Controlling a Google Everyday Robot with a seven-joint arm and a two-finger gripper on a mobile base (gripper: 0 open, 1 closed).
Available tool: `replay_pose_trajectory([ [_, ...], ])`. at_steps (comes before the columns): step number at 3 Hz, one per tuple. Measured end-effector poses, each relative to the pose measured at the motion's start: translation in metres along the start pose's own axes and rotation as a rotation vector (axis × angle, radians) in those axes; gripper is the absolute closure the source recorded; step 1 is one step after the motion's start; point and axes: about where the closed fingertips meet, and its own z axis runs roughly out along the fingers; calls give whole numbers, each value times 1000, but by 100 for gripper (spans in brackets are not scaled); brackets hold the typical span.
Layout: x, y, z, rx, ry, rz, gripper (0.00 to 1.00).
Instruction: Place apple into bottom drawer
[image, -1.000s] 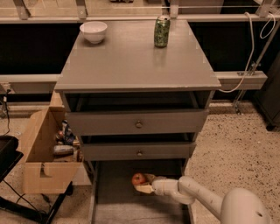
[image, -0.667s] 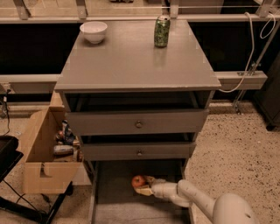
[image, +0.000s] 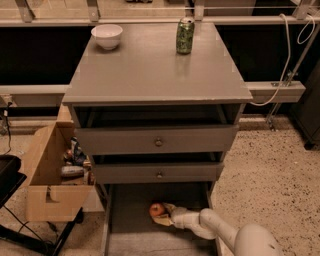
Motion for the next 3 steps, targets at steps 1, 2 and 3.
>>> replay_pose_trajectory([
  [1,0,2,2,-3,-1,2,74],
  [2,-1,3,4,-6,-2,2,50],
  [3,-1,5,6,-10,-2,3,27],
])
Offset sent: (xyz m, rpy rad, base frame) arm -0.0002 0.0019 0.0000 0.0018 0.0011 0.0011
